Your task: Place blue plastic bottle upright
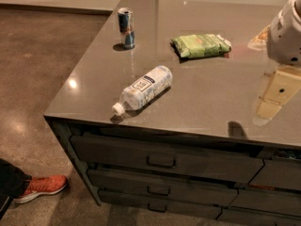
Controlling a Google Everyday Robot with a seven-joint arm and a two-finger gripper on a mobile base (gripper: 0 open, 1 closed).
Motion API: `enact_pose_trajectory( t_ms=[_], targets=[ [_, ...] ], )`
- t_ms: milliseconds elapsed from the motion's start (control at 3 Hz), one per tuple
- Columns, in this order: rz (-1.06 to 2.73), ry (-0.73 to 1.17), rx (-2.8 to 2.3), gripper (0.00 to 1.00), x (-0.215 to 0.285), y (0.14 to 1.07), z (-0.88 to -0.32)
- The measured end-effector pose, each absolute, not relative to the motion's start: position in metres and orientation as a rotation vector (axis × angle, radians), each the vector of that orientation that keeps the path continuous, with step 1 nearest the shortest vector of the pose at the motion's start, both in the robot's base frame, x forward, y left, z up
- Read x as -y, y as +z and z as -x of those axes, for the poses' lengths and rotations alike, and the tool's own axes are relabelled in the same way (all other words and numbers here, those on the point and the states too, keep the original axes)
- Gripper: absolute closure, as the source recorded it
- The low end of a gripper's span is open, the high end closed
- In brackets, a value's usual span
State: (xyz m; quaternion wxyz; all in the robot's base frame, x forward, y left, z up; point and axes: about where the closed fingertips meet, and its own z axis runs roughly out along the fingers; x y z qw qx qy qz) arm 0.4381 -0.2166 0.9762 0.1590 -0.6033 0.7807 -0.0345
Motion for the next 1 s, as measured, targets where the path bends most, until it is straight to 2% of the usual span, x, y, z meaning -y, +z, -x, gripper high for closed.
enact_pose_trajectory(
  t_ms=[667, 1000],
  targets=[
    [1.781, -0.097, -2.192, 0.00, 0.206, 0.976, -0.442],
    [1.875, -0.071, -2.107, 0.00, 0.181, 0.972, -0.454]
  ],
)
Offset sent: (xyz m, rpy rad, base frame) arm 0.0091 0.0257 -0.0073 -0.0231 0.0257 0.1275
